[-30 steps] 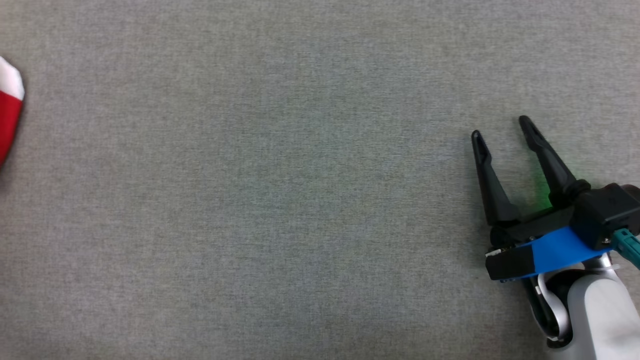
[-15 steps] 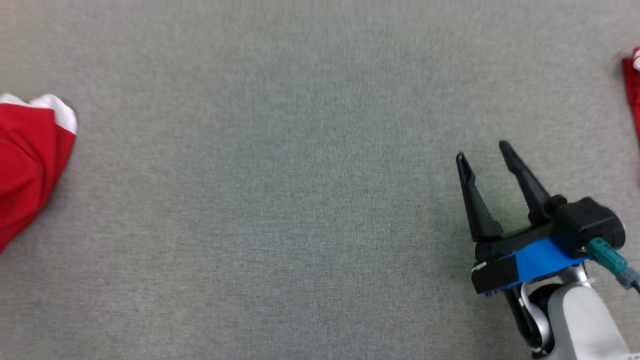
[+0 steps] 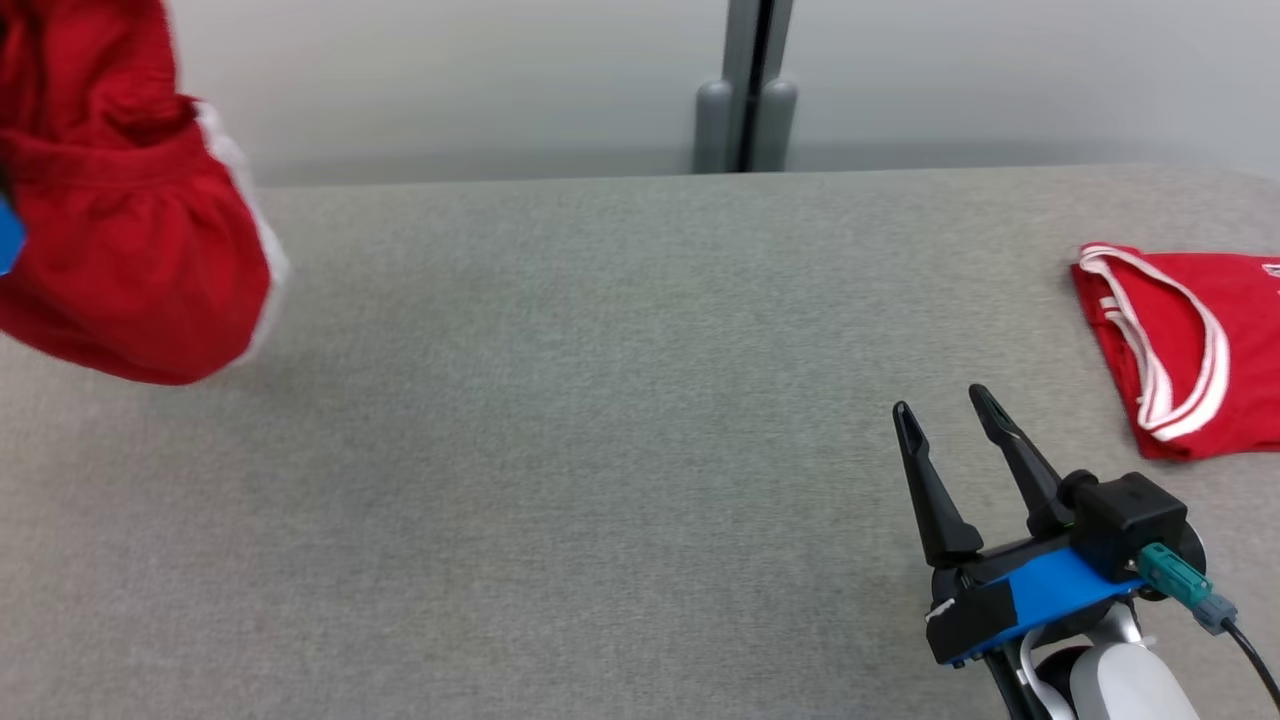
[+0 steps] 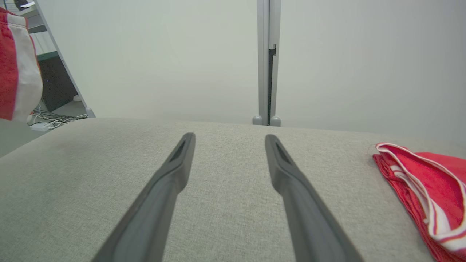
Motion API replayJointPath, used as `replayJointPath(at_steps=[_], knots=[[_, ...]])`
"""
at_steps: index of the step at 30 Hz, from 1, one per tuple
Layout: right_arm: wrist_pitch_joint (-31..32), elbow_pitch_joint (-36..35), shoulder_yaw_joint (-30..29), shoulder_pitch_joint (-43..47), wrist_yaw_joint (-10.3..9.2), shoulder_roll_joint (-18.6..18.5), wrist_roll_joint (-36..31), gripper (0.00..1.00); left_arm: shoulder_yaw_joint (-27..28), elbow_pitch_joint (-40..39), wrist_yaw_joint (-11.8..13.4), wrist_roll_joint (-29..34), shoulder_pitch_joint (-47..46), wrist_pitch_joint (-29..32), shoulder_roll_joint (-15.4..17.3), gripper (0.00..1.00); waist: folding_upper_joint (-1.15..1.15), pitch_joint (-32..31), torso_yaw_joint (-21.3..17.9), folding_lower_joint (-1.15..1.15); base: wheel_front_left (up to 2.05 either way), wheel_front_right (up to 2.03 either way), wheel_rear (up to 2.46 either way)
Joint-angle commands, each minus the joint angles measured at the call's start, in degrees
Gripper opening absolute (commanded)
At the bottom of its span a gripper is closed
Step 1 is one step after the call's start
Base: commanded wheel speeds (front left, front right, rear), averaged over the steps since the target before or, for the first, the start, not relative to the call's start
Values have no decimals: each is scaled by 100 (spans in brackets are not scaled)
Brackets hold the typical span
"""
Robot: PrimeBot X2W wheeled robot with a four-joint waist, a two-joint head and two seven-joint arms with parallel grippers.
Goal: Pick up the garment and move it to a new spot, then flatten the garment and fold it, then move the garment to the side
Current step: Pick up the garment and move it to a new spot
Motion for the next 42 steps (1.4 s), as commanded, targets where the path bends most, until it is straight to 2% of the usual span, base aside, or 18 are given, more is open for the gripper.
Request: replayJointPath(at_steps=[1,9,15,18,24,30,31,32,33,38,42], knots=[[5,2,-17,97,1,20,15,100,-107,-193,-23,38,-113,41,-119,0,0,-232,-276,2,0,0,0],[47,-101,-10,184,1,58,57,100,-864,-1241,1,67,-378,152,-904,0,0,-239,-884,2,0,0,0],[20,-118,-49,160,1,73,79,100,-1332,-1325,-30,-42,-182,-53,-1555,0,0,-76,-1414,2,0,0,0],[6,-114,-19,122,1,78,90,100,-1462,-1233,-35,13,-78,-151,-1689,0,0,-9,-1565,2,0,0,0],[-59,-78,15,3,1,82,135,100,-1715,-560,-60,-126,598,-657,-2165,0,0,148,-1808,2,0,0,0],[-101,-59,15,-81,1,84,194,100,-2161,833,33,540,1174,-1307,-2216,0,0,236,-1727,2,0,0,0],[-109,-51,22,-85,1,84,195,100,-2233,1087,68,647,1225,-1390,-2216,20,0,235,-1697,2,0,0,0],[-106,-41,17,-93,1,83,200,100,-2306,1336,87,736,1271,-1432,-2226,81,0,228,-1652,2,0,0,0],[-113,-38,12,-102,1,84,204,100,-2386,1538,97,814,1296,-1475,-2247,100,0,217,-1608,2,0,0,0],[-95,-43,-7,-22,1,83,185,100,-2527,2106,-23,869,1322,-1716,-2379,100,0,126,-1328,2,0,0,0],[-80,-45,-39,66,1,82,189,100,-2444,2025,-148,782,1427,-2118,-2437,100,0,8,-1120,2,0,0,0]])
